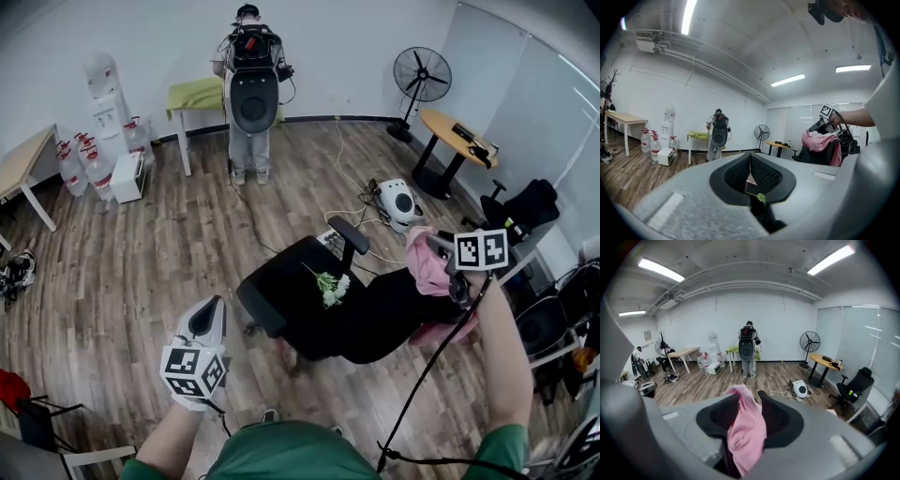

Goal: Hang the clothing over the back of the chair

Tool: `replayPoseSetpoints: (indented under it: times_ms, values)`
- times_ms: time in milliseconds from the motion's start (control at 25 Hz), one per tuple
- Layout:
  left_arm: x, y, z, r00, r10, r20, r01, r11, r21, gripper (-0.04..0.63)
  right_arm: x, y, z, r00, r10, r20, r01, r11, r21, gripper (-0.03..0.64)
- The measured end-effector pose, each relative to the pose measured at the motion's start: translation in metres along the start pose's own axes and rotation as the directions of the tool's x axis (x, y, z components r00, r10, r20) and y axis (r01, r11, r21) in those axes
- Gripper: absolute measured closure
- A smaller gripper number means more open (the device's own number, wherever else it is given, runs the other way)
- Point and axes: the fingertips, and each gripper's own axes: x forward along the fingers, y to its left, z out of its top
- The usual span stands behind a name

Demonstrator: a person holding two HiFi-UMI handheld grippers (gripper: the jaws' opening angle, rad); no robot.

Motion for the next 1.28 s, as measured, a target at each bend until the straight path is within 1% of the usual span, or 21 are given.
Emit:
replayPoseSetpoints:
  times_ms: [120, 200, 280, 360, 480, 640, 920, 1000, 1120, 1280]
  values:
    - [0.008, -0.006, -0.002, 1.0, -0.029, -0.004, 0.029, 1.0, 0.003, 0.583, 0.003, -0.002, -0.029, 0.995, -0.037, -0.091, 0.03, 0.997, -0.072, 0.456]
    - [0.014, -0.012, -0.005, 0.999, -0.052, -0.009, 0.052, 0.999, 0.003, 0.583, 0.0, -0.005, -0.039, 0.995, -0.05, -0.091, 0.044, 0.996, -0.074, 0.456]
    - [0.021, -0.018, -0.008, 0.997, -0.074, -0.016, 0.074, 0.997, 0.003, 0.583, -0.008, -0.01, -0.035, 0.997, -0.061, -0.042, 0.059, 0.997, -0.042, 0.456]
    - [0.027, -0.023, -0.009, 0.995, -0.093, -0.022, 0.093, 0.996, 0.005, 0.583, -0.02, -0.016, -0.026, 0.996, -0.081, 0.029, 0.081, 0.997, -0.012, 0.457]
    - [0.037, -0.034, -0.009, 0.992, -0.124, -0.025, 0.124, 0.992, 0.01, 0.583, -0.043, -0.024, -0.017, 0.985, -0.111, 0.132, 0.109, 0.994, 0.027, 0.47]
    - [0.052, -0.053, -0.005, 0.984, -0.174, -0.028, 0.174, 0.984, 0.02, 0.583, -0.078, -0.032, -0.014, 0.956, -0.15, 0.252, 0.135, 0.988, 0.078, 0.509]
    - [0.078, -0.099, 0.008, 0.967, -0.254, -0.027, 0.255, 0.966, 0.051, 0.583, -0.142, -0.038, -0.028, 0.885, -0.22, 0.41, 0.163, 0.972, 0.171, 0.557]
    - [0.083, -0.115, 0.012, 0.961, -0.275, -0.025, 0.276, 0.959, 0.06, 0.583, -0.158, -0.04, -0.036, 0.864, -0.236, 0.444, 0.169, 0.968, 0.186, 0.574]
    - [0.09, -0.142, 0.02, 0.954, -0.301, -0.011, 0.301, 0.951, 0.074, 0.583, -0.18, -0.047, -0.05, 0.838, -0.262, 0.479, 0.198, 0.963, 0.181, 0.592]
    - [0.102, -0.182, 0.046, 0.946, -0.323, 0.025, 0.321, 0.944, 0.08, 0.583, -0.208, -0.062, -0.068, 0.81, -0.285, 0.513, 0.23, 0.958, 0.169, 0.608]
